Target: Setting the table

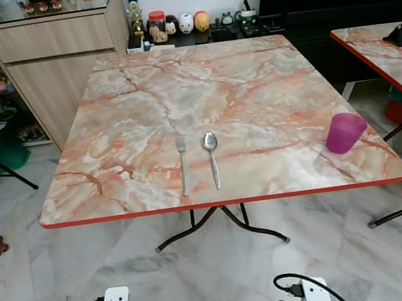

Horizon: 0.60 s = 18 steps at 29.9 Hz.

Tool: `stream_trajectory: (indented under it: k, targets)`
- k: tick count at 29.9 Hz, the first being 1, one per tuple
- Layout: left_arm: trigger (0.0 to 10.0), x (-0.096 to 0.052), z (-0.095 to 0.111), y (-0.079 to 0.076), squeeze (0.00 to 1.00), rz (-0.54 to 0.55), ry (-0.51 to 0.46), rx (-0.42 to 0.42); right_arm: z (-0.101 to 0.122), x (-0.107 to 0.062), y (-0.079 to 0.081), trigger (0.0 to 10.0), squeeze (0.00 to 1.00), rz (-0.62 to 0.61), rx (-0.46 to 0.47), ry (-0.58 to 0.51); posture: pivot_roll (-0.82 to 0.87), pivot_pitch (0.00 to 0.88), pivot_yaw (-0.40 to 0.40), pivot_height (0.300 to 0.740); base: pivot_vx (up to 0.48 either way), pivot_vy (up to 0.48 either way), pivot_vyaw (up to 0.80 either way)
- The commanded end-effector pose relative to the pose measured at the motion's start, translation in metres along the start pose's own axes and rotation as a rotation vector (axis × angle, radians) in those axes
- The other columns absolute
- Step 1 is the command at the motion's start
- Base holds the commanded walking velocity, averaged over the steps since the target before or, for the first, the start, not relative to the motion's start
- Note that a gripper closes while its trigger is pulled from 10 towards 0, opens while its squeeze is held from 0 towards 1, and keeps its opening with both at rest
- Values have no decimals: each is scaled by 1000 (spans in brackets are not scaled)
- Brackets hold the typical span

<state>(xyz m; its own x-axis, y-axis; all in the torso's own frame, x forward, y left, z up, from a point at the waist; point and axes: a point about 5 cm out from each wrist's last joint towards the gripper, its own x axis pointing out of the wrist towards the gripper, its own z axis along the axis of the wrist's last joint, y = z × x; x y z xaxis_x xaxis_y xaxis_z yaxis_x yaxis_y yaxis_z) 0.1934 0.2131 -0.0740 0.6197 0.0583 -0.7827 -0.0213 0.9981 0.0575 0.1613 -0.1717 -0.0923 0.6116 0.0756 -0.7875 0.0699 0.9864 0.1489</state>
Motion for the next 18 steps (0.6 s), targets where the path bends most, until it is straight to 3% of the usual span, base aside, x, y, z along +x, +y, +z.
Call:
stream_trajectory:
  k: [1, 13, 18]
  targets:
    - [10000, 0, -3, 0, 0, -1, 16, -1, 1, 0, -1, 10000, 0, -9, 17, -13, -30, 0, 22, 740, 0, 0, 0]
    - [10000, 0, -3, -1, 0, 4, 19, -16, 1, 0, -2, 10000, 0, -15, 27, -19, -26, 0, 22, 740, 0, 0, 0]
    - [10000, 0, -4, -1, 0, 4, 20, -17, 1, 0, -2, 10000, 0, -14, 28, -21, -26, 0, 22, 740, 0, 303, 0]
